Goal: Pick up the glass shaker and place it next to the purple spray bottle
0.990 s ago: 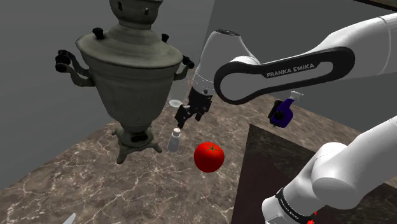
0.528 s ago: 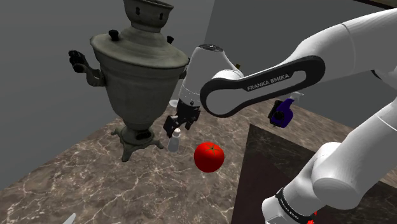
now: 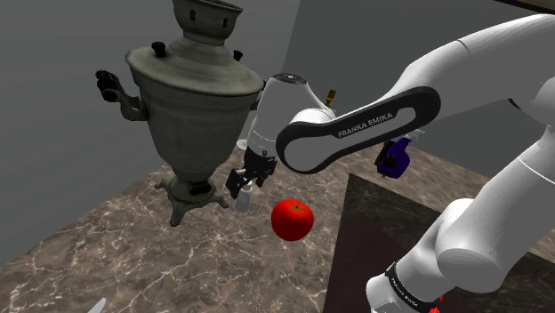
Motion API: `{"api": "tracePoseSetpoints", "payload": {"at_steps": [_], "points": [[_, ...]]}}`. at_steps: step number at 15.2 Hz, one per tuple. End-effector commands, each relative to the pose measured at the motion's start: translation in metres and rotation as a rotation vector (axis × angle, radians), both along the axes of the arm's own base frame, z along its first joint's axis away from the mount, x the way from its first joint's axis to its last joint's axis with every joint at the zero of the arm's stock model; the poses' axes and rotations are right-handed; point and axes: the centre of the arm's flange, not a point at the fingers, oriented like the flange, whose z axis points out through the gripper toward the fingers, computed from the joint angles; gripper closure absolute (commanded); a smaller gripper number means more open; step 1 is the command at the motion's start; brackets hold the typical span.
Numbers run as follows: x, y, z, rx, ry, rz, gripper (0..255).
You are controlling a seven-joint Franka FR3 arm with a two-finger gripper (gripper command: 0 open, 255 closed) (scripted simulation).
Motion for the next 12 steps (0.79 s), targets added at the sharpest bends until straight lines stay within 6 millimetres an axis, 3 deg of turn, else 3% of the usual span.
{"api": "tracePoseSetpoints", "payload": {"at_steps": [1,3,4,12], "points": [[0.0001,0.0001,-0.0002,0.0,0.0,0.0,0],[0.0001,0.0001,-0.0002,0.0,0.0,0.0,0],[0.0001,0.0001,-0.0002,0.0,0.0,0.0,255],[0.0,0.0,-0.0001,0.0,0.0,0.0,255]]}}
